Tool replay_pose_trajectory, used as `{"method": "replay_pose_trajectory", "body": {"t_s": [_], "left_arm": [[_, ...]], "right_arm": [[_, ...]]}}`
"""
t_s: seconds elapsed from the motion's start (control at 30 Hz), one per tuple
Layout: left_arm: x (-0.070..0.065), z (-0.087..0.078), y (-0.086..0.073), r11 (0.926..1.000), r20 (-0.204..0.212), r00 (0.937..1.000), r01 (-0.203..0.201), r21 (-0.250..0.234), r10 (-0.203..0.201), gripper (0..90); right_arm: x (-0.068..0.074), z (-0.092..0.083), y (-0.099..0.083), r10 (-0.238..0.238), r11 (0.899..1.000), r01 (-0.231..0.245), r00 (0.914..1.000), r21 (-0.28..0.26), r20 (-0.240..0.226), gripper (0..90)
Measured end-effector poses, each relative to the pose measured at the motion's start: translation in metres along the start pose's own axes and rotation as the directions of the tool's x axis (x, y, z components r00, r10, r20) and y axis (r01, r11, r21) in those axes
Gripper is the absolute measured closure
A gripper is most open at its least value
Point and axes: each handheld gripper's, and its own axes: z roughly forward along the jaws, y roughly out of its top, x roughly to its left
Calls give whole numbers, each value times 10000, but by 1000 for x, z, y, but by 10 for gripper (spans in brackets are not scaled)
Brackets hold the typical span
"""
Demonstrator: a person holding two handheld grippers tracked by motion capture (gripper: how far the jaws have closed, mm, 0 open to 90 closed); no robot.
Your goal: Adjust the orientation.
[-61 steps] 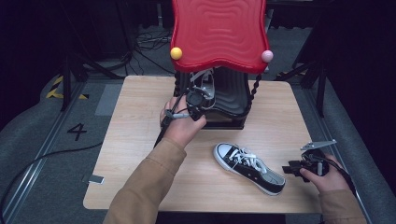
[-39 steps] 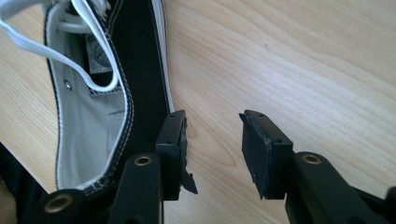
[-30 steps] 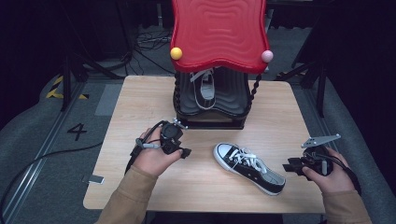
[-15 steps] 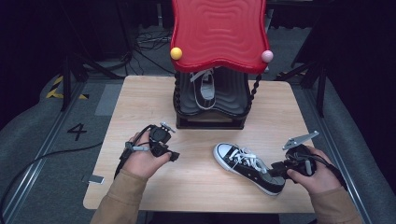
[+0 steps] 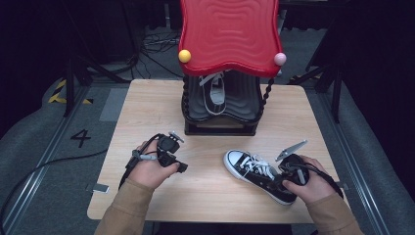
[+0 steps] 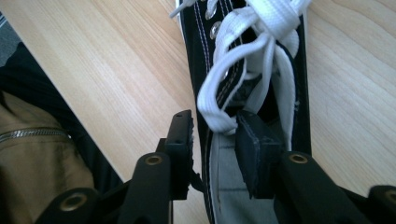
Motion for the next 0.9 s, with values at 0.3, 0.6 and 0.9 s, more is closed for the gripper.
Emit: {"method": "replay_pose_trajectory", "body": {"t_s": [0.3, 0.6, 0.9], "left_arm": [[3, -1, -5, 9999, -48, 10000, 76, 77, -76, 441], [8, -6, -11, 9996, -38, 9996, 272, -49, -273, 438], [25, -7, -13, 9977, -121, 9977, 668, -66, -668, 429]], "right_arm": [[6, 29, 17, -569, 9983, 567, 9983, 142, 93, 721], [6, 37, 24, -516, 9977, 511, 9986, 439, 90, 752], [8, 38, 24, -420, 9981, 423, 9991, 442, -73, 854]]}}
